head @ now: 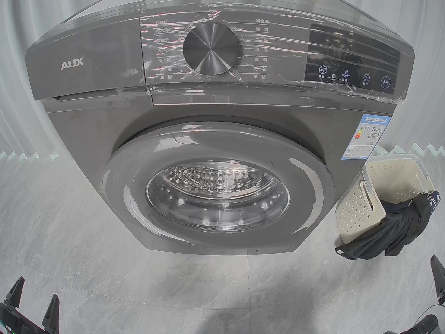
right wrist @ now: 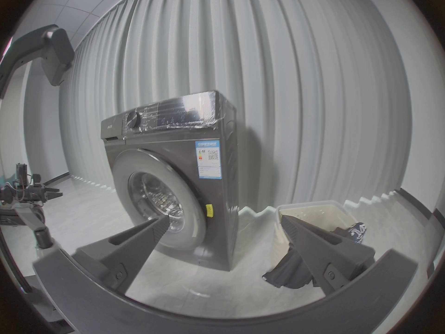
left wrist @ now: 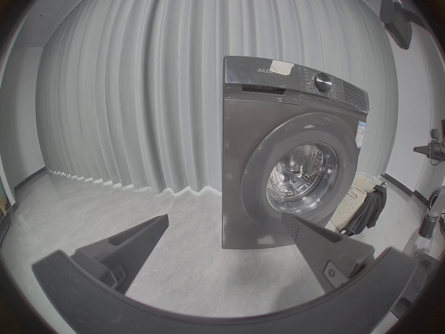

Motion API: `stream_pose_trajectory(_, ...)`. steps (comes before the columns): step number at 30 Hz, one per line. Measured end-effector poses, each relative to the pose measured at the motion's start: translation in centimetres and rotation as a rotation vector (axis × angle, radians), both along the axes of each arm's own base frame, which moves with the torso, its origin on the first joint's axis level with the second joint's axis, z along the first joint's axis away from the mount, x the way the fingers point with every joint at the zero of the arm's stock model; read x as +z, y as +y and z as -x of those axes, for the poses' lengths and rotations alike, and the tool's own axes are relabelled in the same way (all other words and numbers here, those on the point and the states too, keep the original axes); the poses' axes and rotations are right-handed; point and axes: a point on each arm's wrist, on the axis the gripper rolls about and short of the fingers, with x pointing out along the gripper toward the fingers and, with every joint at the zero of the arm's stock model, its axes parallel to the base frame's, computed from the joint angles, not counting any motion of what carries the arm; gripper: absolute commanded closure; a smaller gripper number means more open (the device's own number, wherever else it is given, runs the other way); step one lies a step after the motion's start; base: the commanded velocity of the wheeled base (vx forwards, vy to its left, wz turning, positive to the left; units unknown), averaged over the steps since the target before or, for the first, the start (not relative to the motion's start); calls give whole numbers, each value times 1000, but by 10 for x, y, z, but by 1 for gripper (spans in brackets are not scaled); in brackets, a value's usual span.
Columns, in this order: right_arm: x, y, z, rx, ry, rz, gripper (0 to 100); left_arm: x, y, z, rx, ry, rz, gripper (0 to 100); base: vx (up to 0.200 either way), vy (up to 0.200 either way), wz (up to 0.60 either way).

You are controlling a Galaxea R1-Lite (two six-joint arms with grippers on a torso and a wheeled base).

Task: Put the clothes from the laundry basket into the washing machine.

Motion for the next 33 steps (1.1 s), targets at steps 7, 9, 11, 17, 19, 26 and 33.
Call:
stream_pose_trajectory(7,13,3,-45,126,153,16,0,0,0,0,0,0,0,0,0,0,0)
stream_pose_trajectory(9,16,5,-59,165,180,18,0,0,0,0,0,0,0,0,0,0,0)
stream_pose_trajectory(11,18,8,-73,217,196,22,0,0,0,0,0,1,0,0,0,0,0)
stream_pose_trajectory(17,22,23,-106,330,242,33,0,0,0,0,0,0,0,0,0,0,0)
stream_pose_trajectory(19,24,29,-116,352,254,25,0,0,0,0,0,1,0,0,0,0,0)
stream_pose_trajectory(26,26,46,-147,356,269,-32,0,0,0,0,0,1,0,0,0,0,0)
stream_pose_trajectory(33,20,61,-175,365,301,-43,0,0,0,0,0,1,0,0,0,0,0)
